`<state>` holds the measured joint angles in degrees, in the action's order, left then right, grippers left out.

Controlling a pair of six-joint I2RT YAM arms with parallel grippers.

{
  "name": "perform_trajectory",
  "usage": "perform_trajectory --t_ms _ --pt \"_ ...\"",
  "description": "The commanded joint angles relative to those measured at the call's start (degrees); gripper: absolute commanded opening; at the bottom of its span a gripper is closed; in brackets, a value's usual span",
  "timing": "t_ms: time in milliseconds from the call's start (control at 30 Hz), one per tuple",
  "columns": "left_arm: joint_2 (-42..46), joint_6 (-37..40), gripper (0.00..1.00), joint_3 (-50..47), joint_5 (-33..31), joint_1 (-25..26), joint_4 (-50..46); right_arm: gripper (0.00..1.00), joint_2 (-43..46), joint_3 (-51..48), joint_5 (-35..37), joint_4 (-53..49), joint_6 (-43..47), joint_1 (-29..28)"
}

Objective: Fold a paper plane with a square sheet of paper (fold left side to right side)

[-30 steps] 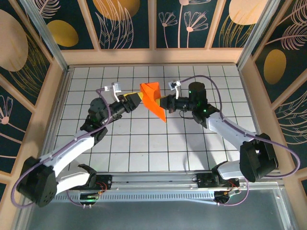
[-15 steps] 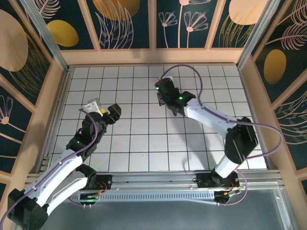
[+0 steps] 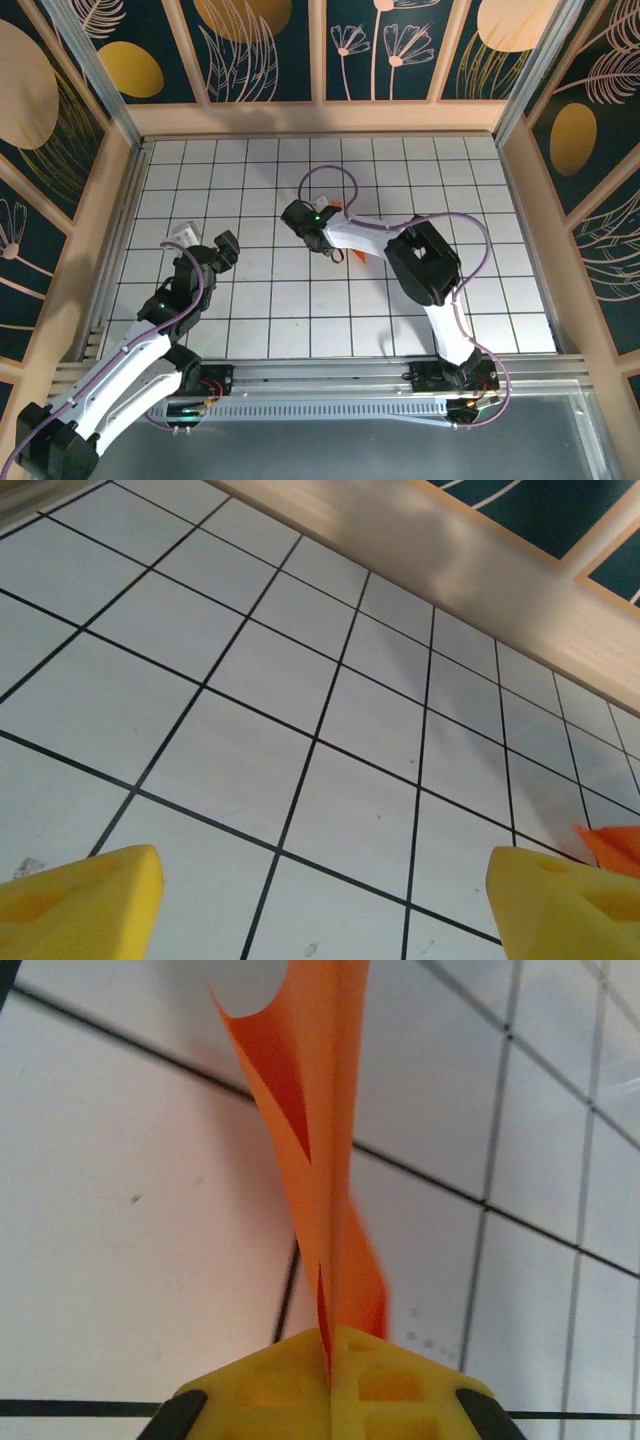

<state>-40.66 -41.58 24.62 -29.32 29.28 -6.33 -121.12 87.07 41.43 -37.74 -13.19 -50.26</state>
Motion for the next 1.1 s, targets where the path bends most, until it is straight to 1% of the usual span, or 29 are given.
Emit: perform_trajectory --t_ms 0,100,200,300,433,600,733,800,900,1000,1067 --pt "-0.77 0.1 0.84 -0.36 -2.1 0.07 -0.34 0.21 -0.23 0.57 -5.67 1.07 -2.3 -0.1" --pt "-2.84 0.01 0.84 0.0 -1.15 0.07 1.07 0.37 1.4 -1.57 -14.79 5.87 -3.03 0.74" --pt "-5.19 -0.57 0.85 0.55 0.74 0.08 2.5 0.49 4.77 -3.7 -19.55 8.99 -3.85 2.11" --pt "-7.78 -1.16 0.85 0.67 4.55 0.07 5.59 0.56 10.84 -7.27 -23.01 12.67 -4.19 4.13" --pt "-14.18 -2.17 0.84 1.89 12.94 0.06 11.42 0.6 19.89 -13.69 -29.62 19.46 -4.94 8.24" --pt "-25.48 -4.65 0.82 5.81 24.52 0.08 19.36 0.63 29.9 -24.75 -36.09 30.18 -8.67 15.48" --pt "-34.31 -7.46 0.79 9.65 32.51 0.08 24.92 0.72 36.78 -34.87 -40.9 39.51 -14.92 21.72" --pt "-39.08 -8.88 0.78 11.88 36.14 0.08 27.34 0.78 39.97 -40.52 -44.65 45.26 -19.19 25.16" --pt "-45.8 -10.65 0.76 15.42 40.65 0.16 29.54 0.86 43.24 -47.34 -48.88 51.93 -23.8 29.55" --pt "-51.63 -12.62 0.75 18.44 43.99 0.42 31.82 0.89 44.76 -51.24 -51.79 54.8 -25.73 32.76" --pt "-54.84 -13.54 0.75 20.43 45.27 0.77 32.94 0.89 45.33 -52.29 -52.06 54.87 -25.53 33.8"
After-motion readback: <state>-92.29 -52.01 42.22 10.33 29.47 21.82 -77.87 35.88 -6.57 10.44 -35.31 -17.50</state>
